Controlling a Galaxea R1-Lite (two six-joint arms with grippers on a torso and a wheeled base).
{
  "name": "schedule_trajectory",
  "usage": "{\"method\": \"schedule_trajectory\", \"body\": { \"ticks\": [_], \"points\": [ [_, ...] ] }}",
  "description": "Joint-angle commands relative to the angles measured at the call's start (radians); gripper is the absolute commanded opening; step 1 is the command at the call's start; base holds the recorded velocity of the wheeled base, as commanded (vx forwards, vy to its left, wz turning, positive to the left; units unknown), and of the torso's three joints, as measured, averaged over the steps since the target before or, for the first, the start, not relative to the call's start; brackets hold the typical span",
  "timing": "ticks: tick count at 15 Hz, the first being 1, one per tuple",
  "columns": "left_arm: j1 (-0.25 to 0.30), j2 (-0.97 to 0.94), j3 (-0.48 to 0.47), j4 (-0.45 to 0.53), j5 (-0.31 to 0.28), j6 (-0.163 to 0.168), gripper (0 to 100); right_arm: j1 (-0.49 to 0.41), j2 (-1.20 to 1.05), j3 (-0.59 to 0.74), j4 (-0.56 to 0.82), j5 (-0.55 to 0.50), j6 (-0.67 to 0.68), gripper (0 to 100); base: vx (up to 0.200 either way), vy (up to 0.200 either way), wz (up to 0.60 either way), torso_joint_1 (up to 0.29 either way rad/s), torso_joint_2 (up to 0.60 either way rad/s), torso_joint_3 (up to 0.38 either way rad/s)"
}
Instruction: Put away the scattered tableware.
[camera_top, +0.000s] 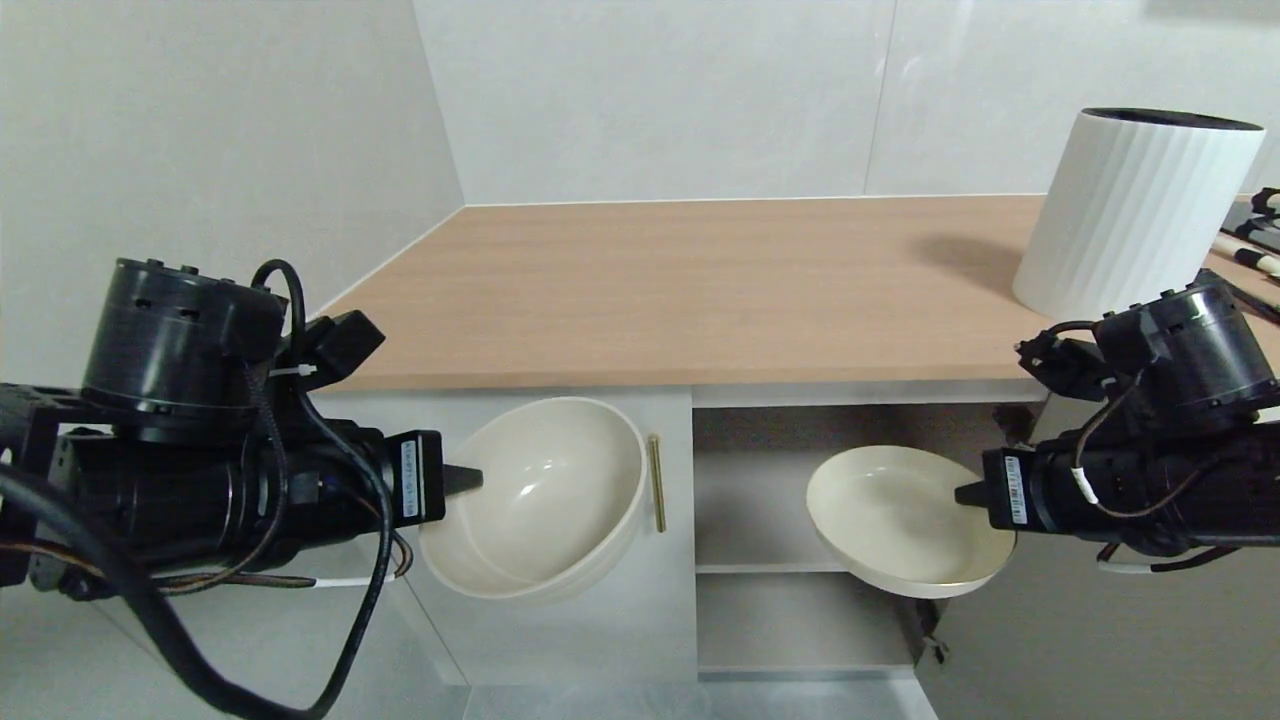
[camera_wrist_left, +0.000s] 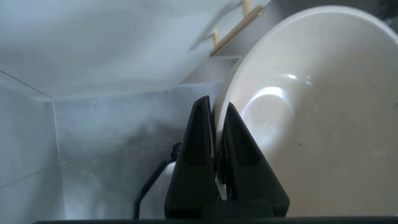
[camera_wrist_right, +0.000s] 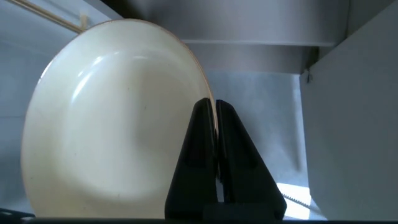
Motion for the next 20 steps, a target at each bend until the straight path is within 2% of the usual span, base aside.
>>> {"method": "schedule_trajectory", "body": {
  "ticks": [1, 9, 16, 20],
  "points": [
    [0.000, 0.005, 0.001, 0.001, 0.000, 0.000, 0, 0.000, 0.020, 0.001, -0.002, 0.000, 0.002, 0, 0.000, 0.000, 0.00, -0.168, 0.48, 0.315],
    [0.000, 0.011, -0.001, 0.001, 0.000, -0.002, 0, 0.000, 0.071, 0.023, -0.051, -0.001, 0.000, 0, 0.000, 0.000, 0.00, -0.112, 0.43, 0.313],
    [0.000, 0.015, -0.001, 0.001, 0.000, 0.000, 0, 0.000, 0.146, 0.003, -0.065, -0.001, 0.000, 0, 0.000, 0.000, 0.00, -0.007, 0.04, 0.032],
    [0.000, 0.023, -0.001, -0.018, 0.000, 0.001, 0, -0.010, 0.395, -0.043, -0.304, -0.038, -0.058, 0, 0.000, 0.000, 0.00, 0.000, 0.00, 0.000]
  ]
}}
